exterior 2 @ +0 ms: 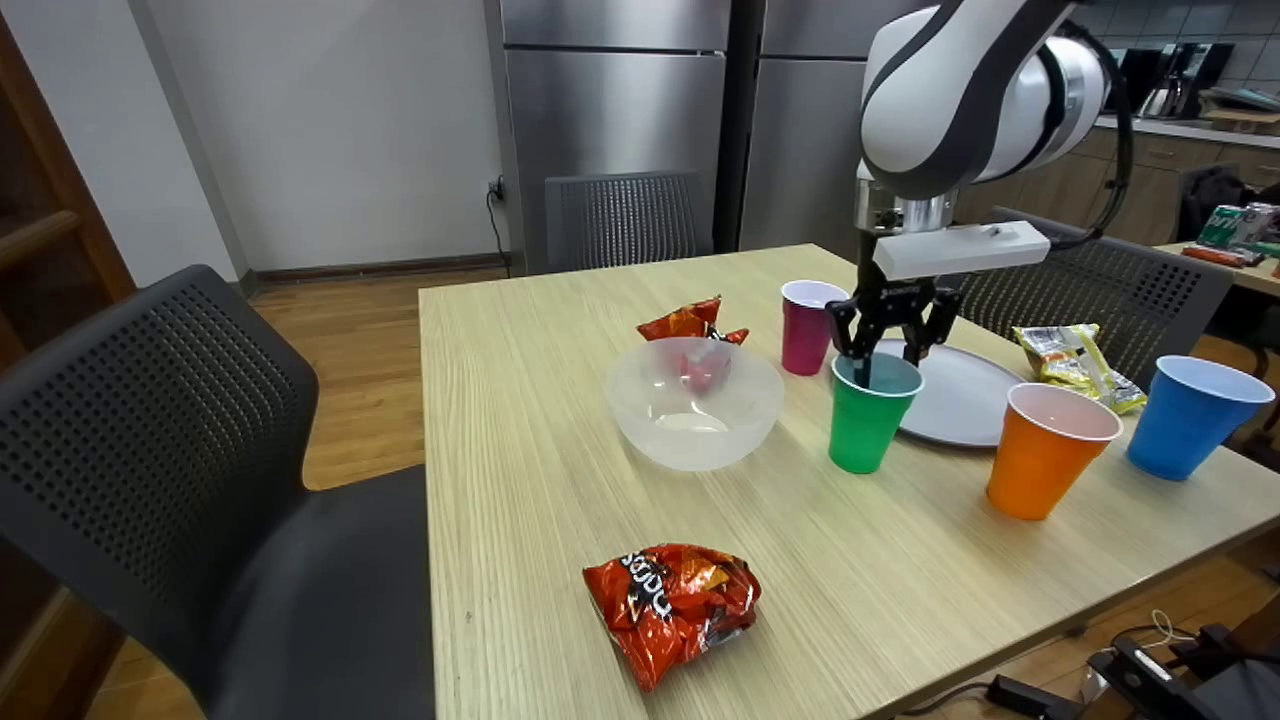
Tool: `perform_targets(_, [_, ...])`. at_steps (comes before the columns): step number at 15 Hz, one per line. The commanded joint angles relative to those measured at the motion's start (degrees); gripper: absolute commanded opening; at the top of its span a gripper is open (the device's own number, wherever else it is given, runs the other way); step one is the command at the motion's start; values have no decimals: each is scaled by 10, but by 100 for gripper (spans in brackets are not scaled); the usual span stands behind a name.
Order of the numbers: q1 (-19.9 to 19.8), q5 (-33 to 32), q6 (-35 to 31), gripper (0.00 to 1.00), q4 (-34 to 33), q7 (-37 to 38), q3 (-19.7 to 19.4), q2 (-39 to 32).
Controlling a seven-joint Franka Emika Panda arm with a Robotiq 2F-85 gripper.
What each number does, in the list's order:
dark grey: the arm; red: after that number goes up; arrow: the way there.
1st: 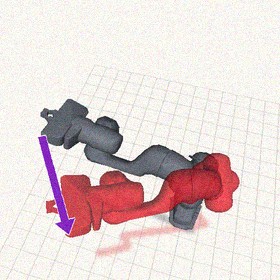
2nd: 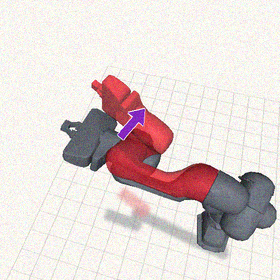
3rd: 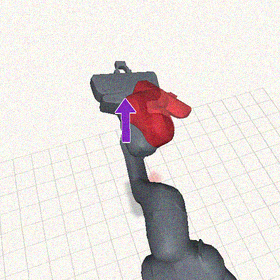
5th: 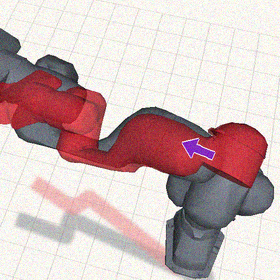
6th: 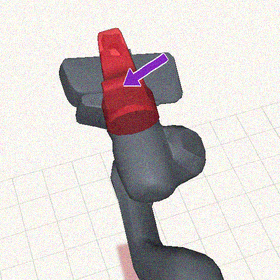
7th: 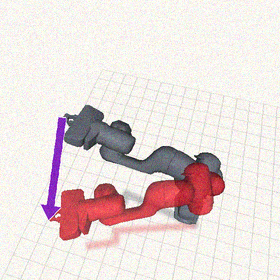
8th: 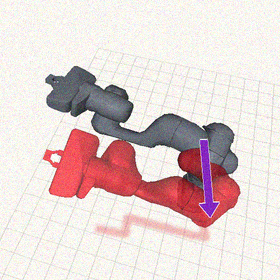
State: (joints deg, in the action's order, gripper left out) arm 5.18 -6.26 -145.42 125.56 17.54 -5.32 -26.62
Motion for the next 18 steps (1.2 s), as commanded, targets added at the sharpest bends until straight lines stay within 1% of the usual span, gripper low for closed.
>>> perform_targets(1, [14,-10,14,25,7,17,-9,13])
perform_targets(4, [16,-9,15,3,10,16,-9,15])
perform_targets(5, [16,-9,15,0,12,15,-9,16])
perform_targets(11, [13,-5,6,1,31,9,-5,40])
perform_targets(18, [-3,16,-19,1,65,4,0,93])
